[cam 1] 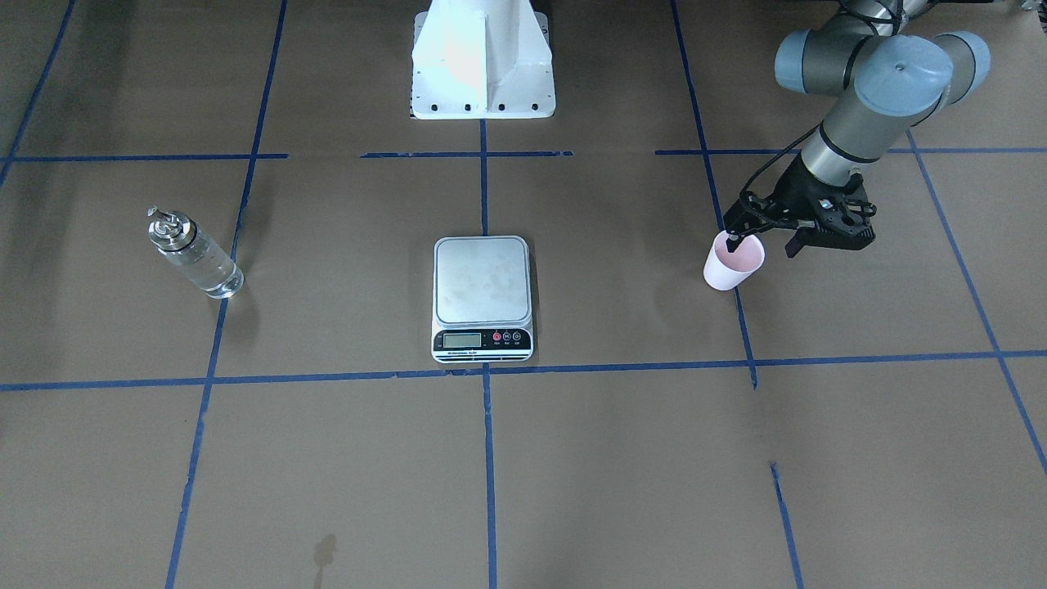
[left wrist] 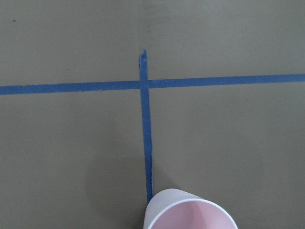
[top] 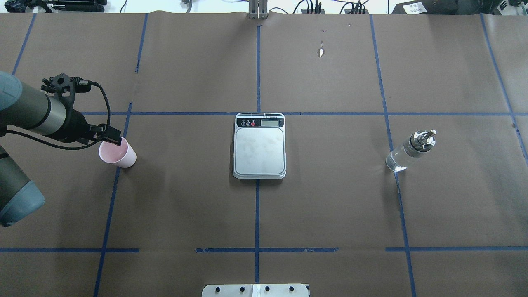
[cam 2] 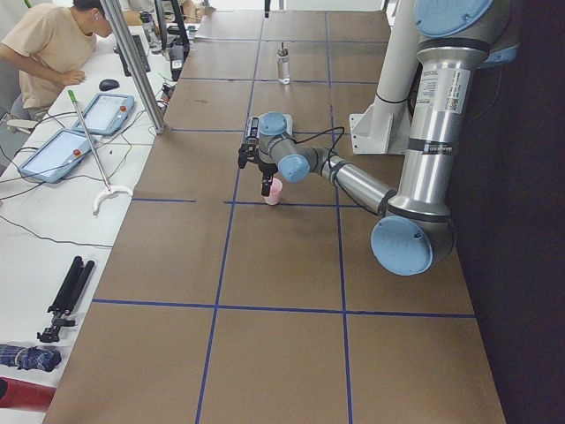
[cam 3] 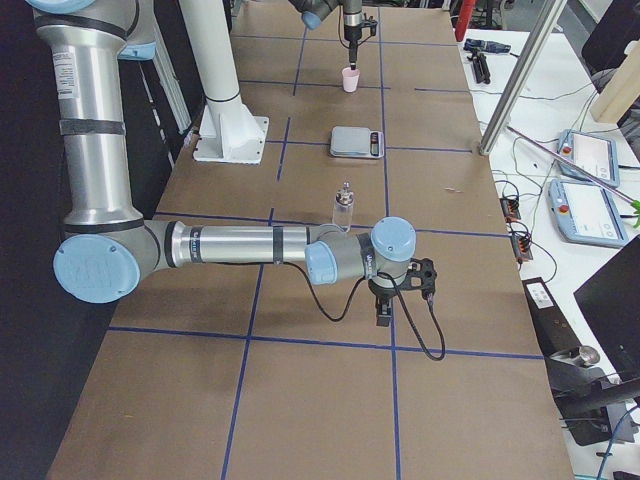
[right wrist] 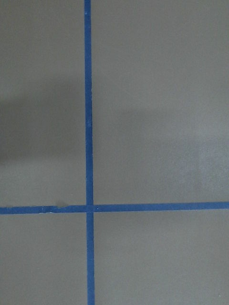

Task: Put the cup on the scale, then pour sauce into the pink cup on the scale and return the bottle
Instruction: 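Lower the left gripper to the pink cup and close on it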

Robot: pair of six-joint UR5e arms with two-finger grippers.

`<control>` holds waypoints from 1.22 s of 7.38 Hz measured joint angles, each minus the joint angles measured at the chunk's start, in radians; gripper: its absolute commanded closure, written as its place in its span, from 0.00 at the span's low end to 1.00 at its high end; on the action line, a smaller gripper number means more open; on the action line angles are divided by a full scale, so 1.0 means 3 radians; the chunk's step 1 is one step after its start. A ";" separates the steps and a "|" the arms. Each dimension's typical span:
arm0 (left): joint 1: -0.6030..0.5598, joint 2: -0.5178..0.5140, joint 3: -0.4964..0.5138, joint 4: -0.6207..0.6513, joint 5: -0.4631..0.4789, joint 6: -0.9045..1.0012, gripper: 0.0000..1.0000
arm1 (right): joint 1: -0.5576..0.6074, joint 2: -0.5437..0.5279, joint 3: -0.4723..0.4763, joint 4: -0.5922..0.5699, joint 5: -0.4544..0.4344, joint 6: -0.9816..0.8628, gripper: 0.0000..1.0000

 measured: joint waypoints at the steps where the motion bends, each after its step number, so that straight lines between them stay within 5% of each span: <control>1: 0.0015 -0.0001 0.0006 0.0076 0.0007 0.0001 0.13 | 0.0000 -0.0007 -0.0005 0.0000 0.0002 0.0000 0.00; 3: 0.0036 -0.0002 0.0044 0.0128 0.0011 -0.0001 0.26 | 0.0000 -0.0013 -0.0021 0.0000 0.0016 -0.0003 0.00; 4: 0.0051 -0.0009 0.0081 0.0133 0.0011 -0.0002 0.44 | 0.0000 -0.0015 -0.0028 0.0000 0.0021 -0.0004 0.00; 5: 0.0079 -0.0021 0.0124 0.0135 0.0012 -0.0004 0.99 | 0.0000 -0.0015 -0.0030 0.0000 0.0024 -0.0005 0.00; 9: 0.0134 -0.0024 0.0095 0.0183 0.0005 -0.0005 1.00 | 0.0000 -0.0015 -0.0033 0.0000 0.0026 -0.0005 0.00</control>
